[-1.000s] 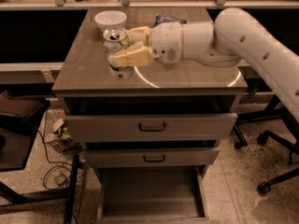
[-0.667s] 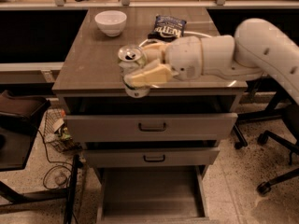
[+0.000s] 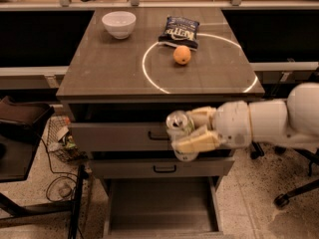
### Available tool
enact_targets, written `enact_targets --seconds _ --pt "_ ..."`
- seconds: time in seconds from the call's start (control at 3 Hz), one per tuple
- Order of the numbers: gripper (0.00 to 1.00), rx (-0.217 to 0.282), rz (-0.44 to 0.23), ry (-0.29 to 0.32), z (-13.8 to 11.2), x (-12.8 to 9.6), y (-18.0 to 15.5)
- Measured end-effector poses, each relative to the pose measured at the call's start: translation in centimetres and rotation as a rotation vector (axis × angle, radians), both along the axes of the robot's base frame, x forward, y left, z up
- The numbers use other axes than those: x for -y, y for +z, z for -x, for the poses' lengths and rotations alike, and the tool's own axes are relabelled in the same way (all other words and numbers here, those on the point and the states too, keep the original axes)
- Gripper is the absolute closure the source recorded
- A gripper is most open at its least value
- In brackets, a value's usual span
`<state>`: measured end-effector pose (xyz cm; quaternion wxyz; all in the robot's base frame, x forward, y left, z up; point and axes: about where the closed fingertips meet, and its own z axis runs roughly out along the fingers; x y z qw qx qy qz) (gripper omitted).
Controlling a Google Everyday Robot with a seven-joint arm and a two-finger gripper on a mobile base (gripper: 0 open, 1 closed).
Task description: Place 7up can into bottom drawer
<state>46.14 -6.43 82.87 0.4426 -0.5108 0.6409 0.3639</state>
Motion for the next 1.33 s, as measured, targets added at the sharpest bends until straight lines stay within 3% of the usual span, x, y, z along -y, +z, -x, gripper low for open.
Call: enact_targets --seconds 0.33,0.67,1.0,1.33 --pt "1.00 -0.049 -0.016 -0.086 1.2 3.1 -5.8" --pt "1.00 -0.071 -0.075 -0.176 1.7 5.7 -12.9" --pt "1.00 -0.071 -0.075 -0.176 1.7 5.7 -12.9" --pt "1.00 -0.082 -0.027 -0.197 0.4 5.3 -15.9"
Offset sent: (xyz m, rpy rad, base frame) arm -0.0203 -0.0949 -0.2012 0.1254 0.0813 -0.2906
